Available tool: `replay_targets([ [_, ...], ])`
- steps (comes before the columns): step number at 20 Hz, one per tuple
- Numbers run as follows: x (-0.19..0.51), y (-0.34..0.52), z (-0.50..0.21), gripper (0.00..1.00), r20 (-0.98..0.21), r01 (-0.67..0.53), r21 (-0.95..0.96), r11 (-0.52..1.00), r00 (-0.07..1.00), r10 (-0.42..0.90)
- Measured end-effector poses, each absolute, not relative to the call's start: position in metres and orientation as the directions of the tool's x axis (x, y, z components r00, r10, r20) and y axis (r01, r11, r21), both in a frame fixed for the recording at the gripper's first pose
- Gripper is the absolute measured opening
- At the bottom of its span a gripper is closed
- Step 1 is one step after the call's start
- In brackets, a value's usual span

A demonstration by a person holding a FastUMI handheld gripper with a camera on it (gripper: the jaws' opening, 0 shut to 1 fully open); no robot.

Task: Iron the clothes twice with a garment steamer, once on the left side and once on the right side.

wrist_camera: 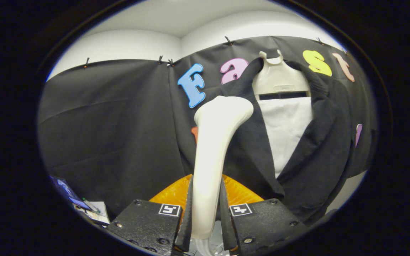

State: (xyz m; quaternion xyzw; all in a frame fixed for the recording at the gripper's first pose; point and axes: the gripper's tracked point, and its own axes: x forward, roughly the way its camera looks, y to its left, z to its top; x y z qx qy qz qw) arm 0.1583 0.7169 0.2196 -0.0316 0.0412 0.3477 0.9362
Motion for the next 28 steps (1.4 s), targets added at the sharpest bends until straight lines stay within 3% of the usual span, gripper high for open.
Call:
replay_targets([
  [28,0.185,0.671,0.096,0.37,-0.317,-0.602,0.012,0.799,0.755,0.573],
])
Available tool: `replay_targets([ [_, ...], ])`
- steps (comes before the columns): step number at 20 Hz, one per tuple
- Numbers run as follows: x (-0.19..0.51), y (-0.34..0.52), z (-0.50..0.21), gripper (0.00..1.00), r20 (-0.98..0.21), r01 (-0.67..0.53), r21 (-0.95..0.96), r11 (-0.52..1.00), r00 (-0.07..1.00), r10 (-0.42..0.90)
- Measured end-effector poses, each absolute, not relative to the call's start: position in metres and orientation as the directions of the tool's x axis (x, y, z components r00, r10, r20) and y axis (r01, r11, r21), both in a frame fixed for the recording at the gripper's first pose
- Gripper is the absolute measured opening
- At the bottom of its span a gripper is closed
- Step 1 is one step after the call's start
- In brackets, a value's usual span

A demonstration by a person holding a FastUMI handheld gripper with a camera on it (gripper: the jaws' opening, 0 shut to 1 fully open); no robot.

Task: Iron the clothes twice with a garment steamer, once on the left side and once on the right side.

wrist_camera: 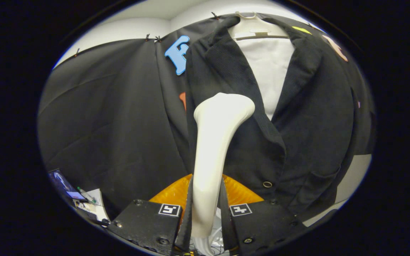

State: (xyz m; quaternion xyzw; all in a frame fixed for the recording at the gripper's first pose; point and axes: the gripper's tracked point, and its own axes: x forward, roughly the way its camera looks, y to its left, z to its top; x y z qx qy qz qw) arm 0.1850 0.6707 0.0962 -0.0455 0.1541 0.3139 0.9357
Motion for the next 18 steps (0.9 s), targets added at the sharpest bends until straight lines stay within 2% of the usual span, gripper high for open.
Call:
replay_targets([
  [18,0.188,0.642,0.007,0.37,-0.453,-0.581,0.115,0.806,0.691,0.563],
])
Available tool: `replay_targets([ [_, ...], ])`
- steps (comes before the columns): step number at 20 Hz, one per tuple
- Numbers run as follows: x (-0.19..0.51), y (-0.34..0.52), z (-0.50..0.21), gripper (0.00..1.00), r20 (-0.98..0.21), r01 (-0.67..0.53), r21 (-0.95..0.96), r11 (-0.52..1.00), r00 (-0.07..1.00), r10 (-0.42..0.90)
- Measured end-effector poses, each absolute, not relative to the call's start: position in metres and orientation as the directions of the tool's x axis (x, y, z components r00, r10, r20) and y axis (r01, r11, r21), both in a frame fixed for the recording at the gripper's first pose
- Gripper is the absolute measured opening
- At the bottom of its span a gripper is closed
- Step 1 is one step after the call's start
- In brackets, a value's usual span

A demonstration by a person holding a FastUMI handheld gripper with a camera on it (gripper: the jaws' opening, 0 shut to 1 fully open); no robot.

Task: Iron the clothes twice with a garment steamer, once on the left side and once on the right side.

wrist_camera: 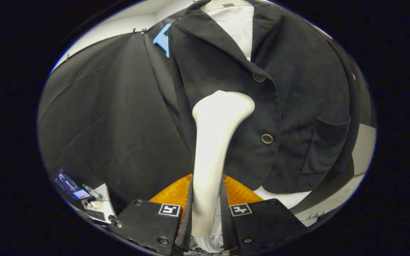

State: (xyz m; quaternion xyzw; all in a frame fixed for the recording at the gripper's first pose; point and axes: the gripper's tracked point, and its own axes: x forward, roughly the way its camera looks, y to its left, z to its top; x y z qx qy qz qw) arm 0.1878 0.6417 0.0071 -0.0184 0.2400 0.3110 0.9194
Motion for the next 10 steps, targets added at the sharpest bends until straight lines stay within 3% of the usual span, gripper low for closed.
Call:
replay_targets([
  [10,0.195,0.653,-0.051,0.37,-0.539,-0.562,0.119,0.819,0.656,0.528],
])
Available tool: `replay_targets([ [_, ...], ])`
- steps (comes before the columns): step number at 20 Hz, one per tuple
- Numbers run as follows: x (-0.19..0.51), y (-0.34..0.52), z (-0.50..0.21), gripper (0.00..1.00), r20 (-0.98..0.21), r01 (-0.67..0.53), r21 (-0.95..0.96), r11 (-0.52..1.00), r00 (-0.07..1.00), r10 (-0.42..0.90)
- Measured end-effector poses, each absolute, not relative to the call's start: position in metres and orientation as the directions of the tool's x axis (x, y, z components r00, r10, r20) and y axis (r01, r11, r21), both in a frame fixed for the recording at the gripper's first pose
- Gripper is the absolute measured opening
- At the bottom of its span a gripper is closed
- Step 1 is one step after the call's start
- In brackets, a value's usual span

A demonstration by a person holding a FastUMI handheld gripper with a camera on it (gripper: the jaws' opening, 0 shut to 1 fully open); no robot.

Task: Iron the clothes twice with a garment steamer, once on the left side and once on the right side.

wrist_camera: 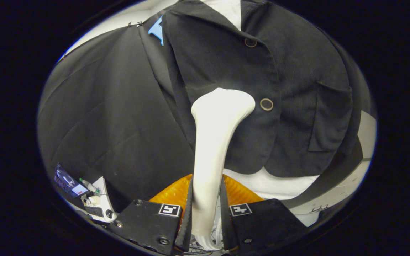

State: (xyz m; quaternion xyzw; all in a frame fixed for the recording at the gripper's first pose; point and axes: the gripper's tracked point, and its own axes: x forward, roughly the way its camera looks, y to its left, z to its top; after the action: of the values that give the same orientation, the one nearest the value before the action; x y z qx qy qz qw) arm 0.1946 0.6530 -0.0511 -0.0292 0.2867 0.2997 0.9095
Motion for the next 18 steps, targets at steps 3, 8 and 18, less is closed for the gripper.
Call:
replay_targets([
  [3,0.193,0.655,-0.068,0.37,-0.564,-0.555,0.119,0.823,0.645,0.516],
  [8,0.196,0.652,-0.087,0.37,-0.604,-0.542,0.123,0.831,0.624,0.496],
  [18,0.191,0.642,-0.088,0.37,-0.619,-0.532,0.142,0.835,0.610,0.494],
])
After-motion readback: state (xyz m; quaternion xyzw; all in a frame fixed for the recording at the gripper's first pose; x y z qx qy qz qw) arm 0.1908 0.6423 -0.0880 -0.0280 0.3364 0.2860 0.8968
